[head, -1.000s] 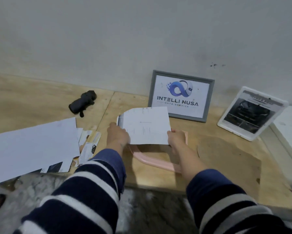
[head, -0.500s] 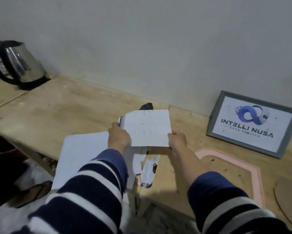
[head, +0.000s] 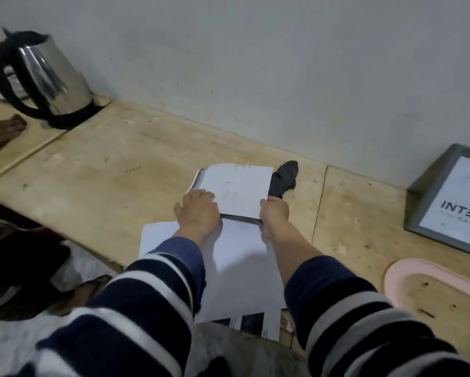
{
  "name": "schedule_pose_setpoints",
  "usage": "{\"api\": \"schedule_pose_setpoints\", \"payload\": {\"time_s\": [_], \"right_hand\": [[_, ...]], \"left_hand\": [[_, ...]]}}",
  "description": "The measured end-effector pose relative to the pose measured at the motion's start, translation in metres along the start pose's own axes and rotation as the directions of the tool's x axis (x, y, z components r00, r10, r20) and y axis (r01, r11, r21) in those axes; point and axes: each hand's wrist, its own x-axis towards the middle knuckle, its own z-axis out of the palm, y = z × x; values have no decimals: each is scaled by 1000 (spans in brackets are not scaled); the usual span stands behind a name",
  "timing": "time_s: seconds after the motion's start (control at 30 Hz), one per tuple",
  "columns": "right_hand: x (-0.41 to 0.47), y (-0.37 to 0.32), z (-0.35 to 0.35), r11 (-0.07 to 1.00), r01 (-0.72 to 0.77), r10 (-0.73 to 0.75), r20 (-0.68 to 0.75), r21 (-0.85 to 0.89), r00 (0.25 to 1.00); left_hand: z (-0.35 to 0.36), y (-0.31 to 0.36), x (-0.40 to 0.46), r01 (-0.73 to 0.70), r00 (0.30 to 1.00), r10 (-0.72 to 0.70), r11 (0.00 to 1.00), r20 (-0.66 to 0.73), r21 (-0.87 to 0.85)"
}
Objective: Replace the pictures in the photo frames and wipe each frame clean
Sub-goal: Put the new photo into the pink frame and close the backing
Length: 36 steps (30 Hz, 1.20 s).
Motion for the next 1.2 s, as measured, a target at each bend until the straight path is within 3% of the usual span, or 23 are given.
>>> {"api": "schedule_pose_setpoints", "payload": {"time_s": [0.1, 0.2, 0.4, 0.63, 0.77, 1.0, 1.2], "right_hand": [[5, -6, 18, 1000, -11, 11, 24, -23, 1000], [12, -12, 35, 1000, -29, 30, 137, -5, 990], [14, -19, 42, 973, 92, -20, 317, -212, 948], [1, -3, -7, 925, 256, -189, 245, -280, 951], [-6, 17, -52, 887, 254, -204, 166, -386, 965], [-29, 54, -112, 725, 332, -258, 210, -604, 943], [-68, 90, -143, 440, 465, -375, 313, -768, 872]], "left_hand": [[7, -1, 7, -103, 994, 101, 994, 49, 48], [13, -4, 12, -166, 982, 160, 985, 99, 54], [25, -7, 20, -164, 961, 121, 973, 250, 161], [20, -7, 25, -103, 965, 38, 965, 258, 241], [27, 2, 0, -132, 967, 69, 960, 247, 249], [43, 21, -61, -199, 955, 141, 956, 260, 216], [50, 21, -129, -370, 882, 274, 906, 384, 205]]}}
